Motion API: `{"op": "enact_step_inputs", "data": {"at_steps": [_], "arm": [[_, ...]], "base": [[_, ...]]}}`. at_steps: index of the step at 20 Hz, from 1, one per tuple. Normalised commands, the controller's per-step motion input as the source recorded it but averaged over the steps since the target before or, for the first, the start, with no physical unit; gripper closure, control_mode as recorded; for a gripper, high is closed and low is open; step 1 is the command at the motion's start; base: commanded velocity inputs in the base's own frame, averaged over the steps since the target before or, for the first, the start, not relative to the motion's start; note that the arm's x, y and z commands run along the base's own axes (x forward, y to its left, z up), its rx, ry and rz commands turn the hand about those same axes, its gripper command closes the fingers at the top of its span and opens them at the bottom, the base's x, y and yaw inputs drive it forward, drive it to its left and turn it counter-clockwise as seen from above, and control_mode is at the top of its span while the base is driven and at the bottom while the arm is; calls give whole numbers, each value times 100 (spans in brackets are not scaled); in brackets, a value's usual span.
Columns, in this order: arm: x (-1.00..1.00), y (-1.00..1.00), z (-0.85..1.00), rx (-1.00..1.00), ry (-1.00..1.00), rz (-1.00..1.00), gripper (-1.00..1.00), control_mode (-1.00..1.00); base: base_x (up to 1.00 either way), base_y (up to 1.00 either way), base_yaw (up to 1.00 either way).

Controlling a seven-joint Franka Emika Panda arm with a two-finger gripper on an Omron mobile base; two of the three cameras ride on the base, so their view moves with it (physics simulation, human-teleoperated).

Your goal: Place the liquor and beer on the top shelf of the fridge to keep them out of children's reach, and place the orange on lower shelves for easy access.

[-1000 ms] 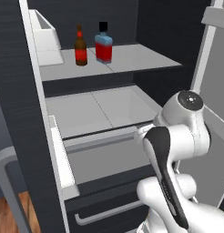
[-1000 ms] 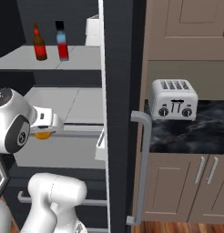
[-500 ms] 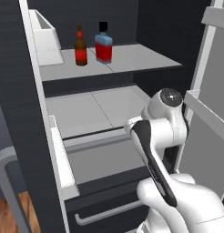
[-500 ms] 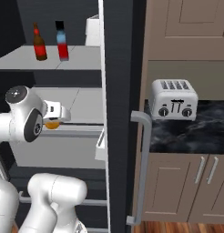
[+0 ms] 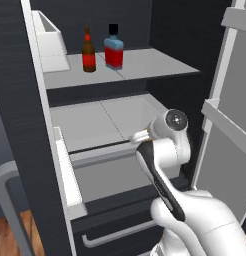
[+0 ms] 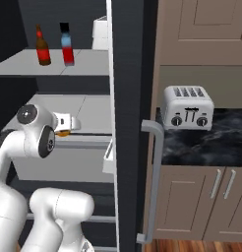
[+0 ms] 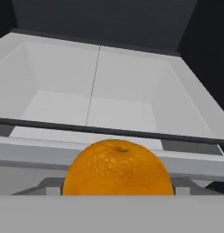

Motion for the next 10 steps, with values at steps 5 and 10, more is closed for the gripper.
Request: {"op": "enact_step_inputs", "data": {"at_steps": [5,10], "arm": [[66,14,-18,0,6,0,100,-100],[69,15,-21,0,18,0,100,-100]], "base": [[0,0,0],[0,0,0]]}}
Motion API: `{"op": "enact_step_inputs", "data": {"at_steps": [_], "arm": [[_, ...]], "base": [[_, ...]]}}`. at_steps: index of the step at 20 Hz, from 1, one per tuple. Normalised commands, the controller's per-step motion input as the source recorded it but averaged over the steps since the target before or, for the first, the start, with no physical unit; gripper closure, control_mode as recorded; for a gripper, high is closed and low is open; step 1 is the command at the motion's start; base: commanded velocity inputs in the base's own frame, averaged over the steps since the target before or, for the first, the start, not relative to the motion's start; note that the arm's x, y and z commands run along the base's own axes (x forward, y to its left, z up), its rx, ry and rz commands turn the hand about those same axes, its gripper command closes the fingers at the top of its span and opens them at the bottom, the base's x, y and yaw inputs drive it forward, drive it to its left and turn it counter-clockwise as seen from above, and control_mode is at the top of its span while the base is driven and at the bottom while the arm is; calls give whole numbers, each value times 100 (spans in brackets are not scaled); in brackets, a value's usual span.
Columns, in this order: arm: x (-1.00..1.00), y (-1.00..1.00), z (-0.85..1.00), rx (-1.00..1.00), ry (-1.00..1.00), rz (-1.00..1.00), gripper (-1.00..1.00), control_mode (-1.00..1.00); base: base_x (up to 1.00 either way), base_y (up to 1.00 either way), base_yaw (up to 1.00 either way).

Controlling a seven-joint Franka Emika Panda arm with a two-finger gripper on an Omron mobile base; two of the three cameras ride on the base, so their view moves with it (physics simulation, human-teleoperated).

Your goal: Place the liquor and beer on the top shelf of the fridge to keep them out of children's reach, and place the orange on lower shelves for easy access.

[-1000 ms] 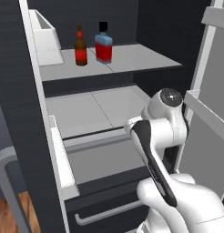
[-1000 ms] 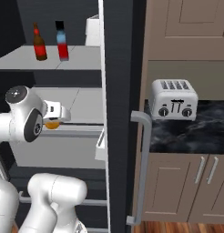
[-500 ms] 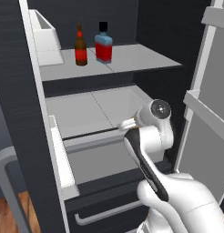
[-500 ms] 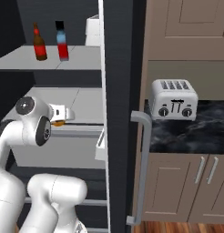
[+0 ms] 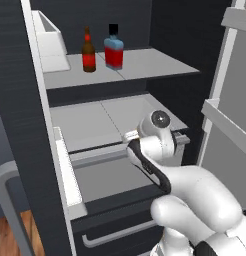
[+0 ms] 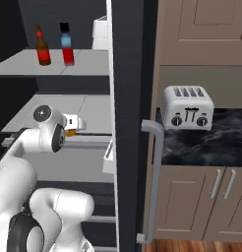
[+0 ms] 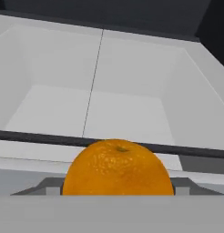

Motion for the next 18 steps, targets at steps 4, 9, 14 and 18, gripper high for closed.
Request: {"op": "enact_step_inputs", "data": {"at_steps": [4,9,14,18], "arm": [[65,14,-22,0,15,0,100,-100],[52,9,-13,0,4,0,100,-100],[48,5,-25,0,0,0,100,-100],[54,2,-29,0,0,0,100,-100]], "base": [[0,0,0],[0,0,0],[0,0,0],[0,0,0]]}}
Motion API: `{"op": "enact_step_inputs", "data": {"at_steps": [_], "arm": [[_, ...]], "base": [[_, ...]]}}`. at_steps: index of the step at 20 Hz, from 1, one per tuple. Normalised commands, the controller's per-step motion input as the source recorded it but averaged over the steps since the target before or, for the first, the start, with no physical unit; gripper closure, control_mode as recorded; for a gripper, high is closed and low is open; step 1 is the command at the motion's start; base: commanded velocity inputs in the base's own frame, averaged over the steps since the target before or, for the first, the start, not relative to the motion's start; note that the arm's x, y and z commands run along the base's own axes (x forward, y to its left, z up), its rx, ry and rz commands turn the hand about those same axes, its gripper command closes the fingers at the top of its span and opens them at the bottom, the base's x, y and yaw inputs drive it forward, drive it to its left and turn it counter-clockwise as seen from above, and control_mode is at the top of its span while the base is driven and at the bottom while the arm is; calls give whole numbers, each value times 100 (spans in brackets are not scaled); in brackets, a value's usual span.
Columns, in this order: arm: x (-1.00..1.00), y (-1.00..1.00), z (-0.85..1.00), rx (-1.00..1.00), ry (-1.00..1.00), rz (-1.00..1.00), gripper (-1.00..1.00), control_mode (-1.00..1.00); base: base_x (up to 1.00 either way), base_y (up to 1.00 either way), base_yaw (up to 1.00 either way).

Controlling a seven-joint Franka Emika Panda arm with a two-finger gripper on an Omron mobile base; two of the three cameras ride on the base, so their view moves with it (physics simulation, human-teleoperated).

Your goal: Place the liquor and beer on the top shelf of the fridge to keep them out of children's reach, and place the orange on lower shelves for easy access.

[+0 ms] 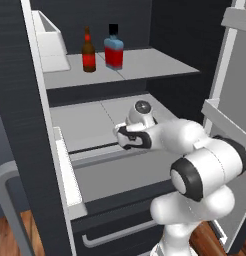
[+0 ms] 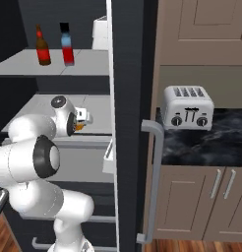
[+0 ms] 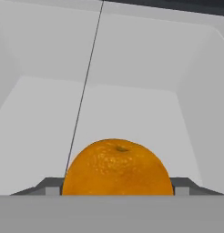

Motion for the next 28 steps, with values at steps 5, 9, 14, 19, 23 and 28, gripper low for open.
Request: {"op": "enact_step_inputs", "data": {"at_steps": [5,9,14,19,23,28], "arm": [[54,4,-41,0,1,0,100,-100],[52,5,-41,0,1,0,100,-100],[47,11,-35,0,0,0,-100,-100],[10,9,-35,0,0,0,-100,-100],[0,0,-22,0,0,0,-100,-100],[-7,0,-2,0,0,-1,-100,-100]], "base": [[0,0,0],[0,0,0],[0,0,0],[0,0,0],[0,0,0],[0,0,0]]}}
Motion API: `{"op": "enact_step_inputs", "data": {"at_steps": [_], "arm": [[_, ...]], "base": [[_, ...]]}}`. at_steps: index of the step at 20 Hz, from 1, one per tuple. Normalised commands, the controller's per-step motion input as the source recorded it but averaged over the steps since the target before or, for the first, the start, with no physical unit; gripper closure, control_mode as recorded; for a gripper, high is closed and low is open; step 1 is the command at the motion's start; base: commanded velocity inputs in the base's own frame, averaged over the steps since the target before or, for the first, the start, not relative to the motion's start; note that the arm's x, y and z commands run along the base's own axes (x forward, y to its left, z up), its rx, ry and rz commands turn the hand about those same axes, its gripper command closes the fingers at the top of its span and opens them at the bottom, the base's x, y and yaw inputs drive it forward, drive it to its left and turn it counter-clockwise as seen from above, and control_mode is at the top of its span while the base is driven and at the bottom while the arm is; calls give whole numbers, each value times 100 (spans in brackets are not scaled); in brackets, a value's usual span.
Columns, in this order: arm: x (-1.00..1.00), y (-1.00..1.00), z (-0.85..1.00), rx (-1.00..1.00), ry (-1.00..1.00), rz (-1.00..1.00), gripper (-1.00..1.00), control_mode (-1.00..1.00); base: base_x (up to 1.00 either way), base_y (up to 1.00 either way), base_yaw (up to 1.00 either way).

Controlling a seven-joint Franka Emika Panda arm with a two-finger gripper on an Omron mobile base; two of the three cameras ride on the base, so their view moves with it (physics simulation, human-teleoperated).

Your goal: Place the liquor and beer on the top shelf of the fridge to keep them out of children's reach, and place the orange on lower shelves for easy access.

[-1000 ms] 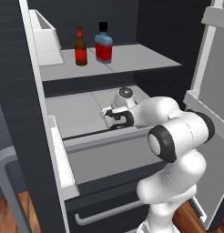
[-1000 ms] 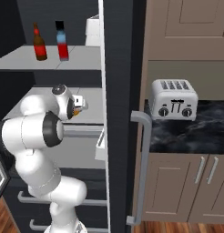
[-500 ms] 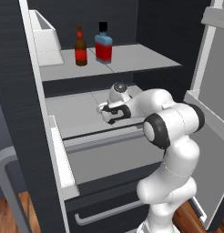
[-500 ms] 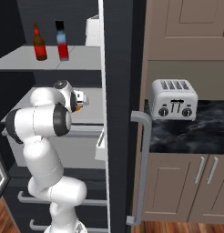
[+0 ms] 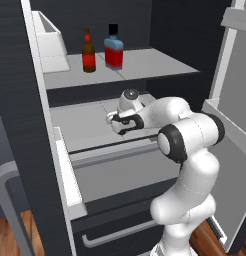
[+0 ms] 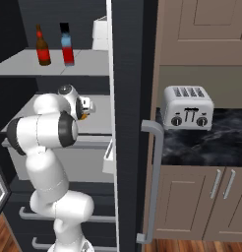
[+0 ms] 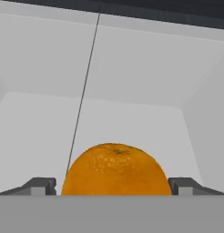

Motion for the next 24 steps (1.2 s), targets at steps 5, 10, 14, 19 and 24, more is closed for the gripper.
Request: {"op": "enact_step_inputs", "data": {"at_steps": [5,10,14,19,24], "arm": [[-49,0,0,0,-1,-4,-100,-100],[-85,-10,0,0,0,-7,-100,-100],[-98,-19,0,0,-1,-7,-100,-100],[-100,-16,24,0,0,-4,-100,-100],[-100,0,65,0,0,0,-100,-100]], "base": [[0,0,0],[0,0,0],[0,0,0],[0,0,0],[0,0,0]]}}
